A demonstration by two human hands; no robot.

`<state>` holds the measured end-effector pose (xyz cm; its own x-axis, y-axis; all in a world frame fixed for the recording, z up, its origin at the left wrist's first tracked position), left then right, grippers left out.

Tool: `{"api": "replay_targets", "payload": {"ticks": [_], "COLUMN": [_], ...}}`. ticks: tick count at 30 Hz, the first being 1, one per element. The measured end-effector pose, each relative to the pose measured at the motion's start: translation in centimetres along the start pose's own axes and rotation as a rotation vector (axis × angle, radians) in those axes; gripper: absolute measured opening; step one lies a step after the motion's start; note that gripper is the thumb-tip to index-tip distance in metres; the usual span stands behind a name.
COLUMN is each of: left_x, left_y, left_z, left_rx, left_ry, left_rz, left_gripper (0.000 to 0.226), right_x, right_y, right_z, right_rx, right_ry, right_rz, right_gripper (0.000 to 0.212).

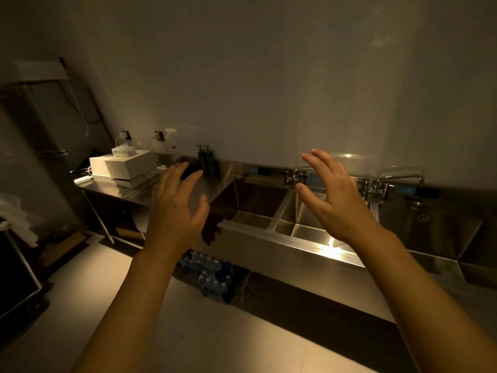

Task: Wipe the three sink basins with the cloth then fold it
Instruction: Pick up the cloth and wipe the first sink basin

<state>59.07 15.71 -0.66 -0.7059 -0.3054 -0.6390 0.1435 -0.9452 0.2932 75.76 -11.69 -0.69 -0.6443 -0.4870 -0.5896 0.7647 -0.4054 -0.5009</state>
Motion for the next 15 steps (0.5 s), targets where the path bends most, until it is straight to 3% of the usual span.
{"api": "replay_targets", "payload": {"ticks": [15], "left_x": [-7.4], "left_y": [-6.2], "left_z": [-10.5], "left_rx": [0.093], "left_ry": [-0.06], "left_rz": [0.01], "left_gripper": [0.056], "right_x": [-7.2], "right_y": [5.9], "right_z": [-5.2], "right_rx": [0.084], "right_ry": [-0.022], "right_rz": [-0.073], "right_gripper": [0.063]}}
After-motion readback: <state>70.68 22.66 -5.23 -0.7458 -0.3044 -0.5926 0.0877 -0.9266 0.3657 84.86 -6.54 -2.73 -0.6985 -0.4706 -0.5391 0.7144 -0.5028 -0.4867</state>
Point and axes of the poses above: each hand's wrist, its own x-axis away from the middle knuckle, its own z-axis out of the back of the hand, y = z × x, the point moved 2 cm from there along -x, towards the middle knuckle, and after that the axes turned 2 degrees about -y, right-handed, at the moved point
